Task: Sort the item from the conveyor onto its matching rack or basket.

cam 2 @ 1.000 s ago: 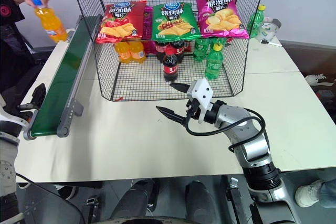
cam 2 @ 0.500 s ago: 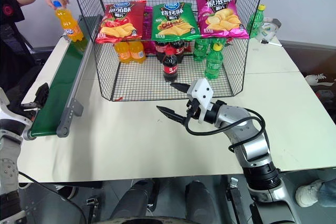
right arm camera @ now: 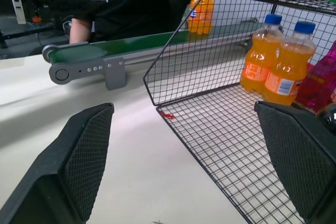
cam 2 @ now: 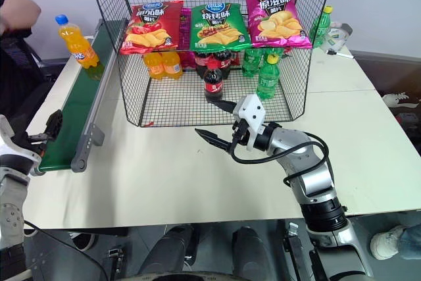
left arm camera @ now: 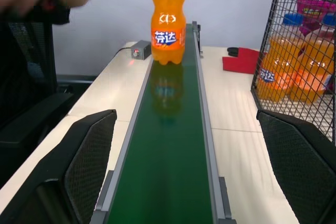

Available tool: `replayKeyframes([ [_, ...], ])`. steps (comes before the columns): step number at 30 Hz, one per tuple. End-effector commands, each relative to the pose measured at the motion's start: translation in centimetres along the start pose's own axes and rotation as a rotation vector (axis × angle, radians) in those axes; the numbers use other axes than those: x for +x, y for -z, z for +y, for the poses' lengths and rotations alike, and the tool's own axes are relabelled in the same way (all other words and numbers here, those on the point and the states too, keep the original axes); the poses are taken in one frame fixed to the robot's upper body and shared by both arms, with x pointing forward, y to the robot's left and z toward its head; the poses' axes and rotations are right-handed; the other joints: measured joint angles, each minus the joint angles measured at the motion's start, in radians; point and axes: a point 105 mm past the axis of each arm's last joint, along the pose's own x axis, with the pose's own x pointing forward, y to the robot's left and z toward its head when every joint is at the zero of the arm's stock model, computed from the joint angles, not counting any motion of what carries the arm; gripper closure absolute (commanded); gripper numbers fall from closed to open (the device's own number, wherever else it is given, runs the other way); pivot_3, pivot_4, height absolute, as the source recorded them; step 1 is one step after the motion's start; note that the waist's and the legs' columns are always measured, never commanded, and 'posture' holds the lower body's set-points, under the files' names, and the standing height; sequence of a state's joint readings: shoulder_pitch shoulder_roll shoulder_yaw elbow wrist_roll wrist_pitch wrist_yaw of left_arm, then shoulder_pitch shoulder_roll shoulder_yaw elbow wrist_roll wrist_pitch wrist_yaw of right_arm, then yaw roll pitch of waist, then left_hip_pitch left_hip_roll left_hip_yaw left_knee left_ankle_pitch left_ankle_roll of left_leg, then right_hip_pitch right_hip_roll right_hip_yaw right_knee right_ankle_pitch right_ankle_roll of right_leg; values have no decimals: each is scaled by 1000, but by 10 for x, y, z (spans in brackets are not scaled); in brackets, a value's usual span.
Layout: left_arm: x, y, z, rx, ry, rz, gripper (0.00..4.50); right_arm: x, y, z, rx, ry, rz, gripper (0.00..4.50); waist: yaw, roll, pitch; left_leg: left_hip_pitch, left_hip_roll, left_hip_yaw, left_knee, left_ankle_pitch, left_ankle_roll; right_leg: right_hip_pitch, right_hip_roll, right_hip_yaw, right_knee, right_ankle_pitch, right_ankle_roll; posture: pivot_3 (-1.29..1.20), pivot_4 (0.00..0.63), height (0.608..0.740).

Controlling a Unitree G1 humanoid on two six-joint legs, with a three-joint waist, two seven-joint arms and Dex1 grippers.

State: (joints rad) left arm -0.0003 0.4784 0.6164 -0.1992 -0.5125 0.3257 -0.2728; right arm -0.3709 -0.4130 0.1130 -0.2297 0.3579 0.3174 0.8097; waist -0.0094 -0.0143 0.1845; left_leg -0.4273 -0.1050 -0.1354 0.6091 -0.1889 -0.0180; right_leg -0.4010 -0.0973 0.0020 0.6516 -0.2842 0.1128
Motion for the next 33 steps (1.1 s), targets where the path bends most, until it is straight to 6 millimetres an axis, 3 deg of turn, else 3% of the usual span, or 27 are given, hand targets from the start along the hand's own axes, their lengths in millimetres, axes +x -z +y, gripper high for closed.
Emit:
replayKeyframes([
  [1, -1, -13, 3, 17, -14, -54, 20, 3, -12, -1, -44, -9, -42, 0, 0, 0, 0, 0, 0, 0, 0, 0, 0, 0, 0, 0, 0, 0, 0, 0, 150, 740],
  [12, -4, -18, 22, 26, -106, -89, 20, 3, -12, 1, -41, -4, -45, 0, 0, 0, 0, 0, 0, 0, 0, 0, 0, 0, 0, 0, 0, 0, 0, 0, 150, 740],
  [33, 5, -19, 23, 19, -104, -103, 20, 8, -13, 0, -52, -5, -59, 0, -1, 0, 0, 0, 0, 0, 0, 0, 0, 0, 0, 0, 0, 1, 2, 0, 150, 740],
])
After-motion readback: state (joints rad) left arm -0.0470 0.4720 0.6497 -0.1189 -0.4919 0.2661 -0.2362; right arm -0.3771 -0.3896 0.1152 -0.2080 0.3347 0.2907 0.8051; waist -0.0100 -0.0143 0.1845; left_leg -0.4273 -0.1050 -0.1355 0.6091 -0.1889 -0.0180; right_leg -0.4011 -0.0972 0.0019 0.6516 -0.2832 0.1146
